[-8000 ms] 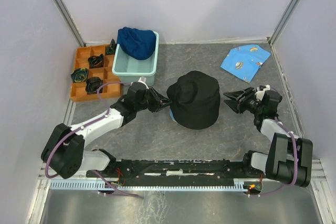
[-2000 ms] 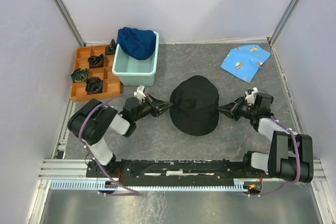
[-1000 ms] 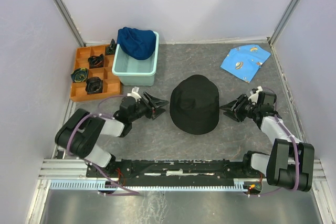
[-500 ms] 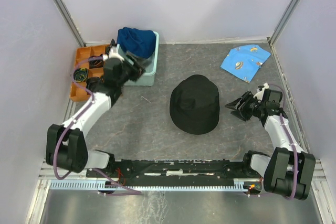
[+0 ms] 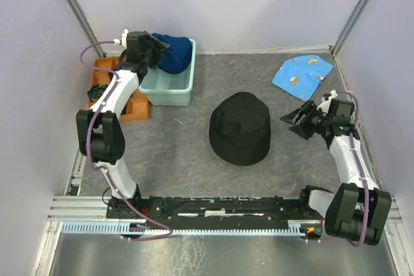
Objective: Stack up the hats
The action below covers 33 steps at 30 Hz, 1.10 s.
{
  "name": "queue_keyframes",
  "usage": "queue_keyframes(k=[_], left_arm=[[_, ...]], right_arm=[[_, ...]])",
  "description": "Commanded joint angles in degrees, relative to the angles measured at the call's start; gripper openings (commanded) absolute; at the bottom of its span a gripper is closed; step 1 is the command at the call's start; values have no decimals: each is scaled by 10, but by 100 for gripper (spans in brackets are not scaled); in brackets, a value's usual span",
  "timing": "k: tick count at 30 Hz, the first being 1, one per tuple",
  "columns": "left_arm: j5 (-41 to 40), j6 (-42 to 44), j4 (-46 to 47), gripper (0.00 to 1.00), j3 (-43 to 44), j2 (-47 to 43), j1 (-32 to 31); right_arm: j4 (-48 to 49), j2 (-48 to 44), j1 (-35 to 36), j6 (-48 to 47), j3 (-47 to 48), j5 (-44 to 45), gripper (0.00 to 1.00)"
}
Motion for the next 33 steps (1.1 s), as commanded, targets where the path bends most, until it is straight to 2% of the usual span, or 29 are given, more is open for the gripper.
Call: queue_keyframes(k=[1,9,21,24,27,31,32,33], left_arm=[[-50,-25,-22,74,75,54,6],[-99,-38,-46,75,143,121,11],[-58,-12,-88,74,333,277,19],[-43,-15,-97,63,360,304,19],[-43,-17,-98,35,359,306,19],[-34,-9,-98,9,359,306,19],[-30,-4,-98,4,358,302,19],[-25,1,-96,3,357,295,20]], right_arm=[[-1,3,-2,-8,51,10,70],[-27,-11,-2,-13,96,31,72],[-18,-22,-2,4,101,54,72],[-21,-21,-2,3,109,60,72],[-21,-19,-1,3,117,63,72],[-16,-14,-2,6,117,65,72],[-13,-12,-1,7,117,64,72],[-9,-10,-2,9,117,63,72]])
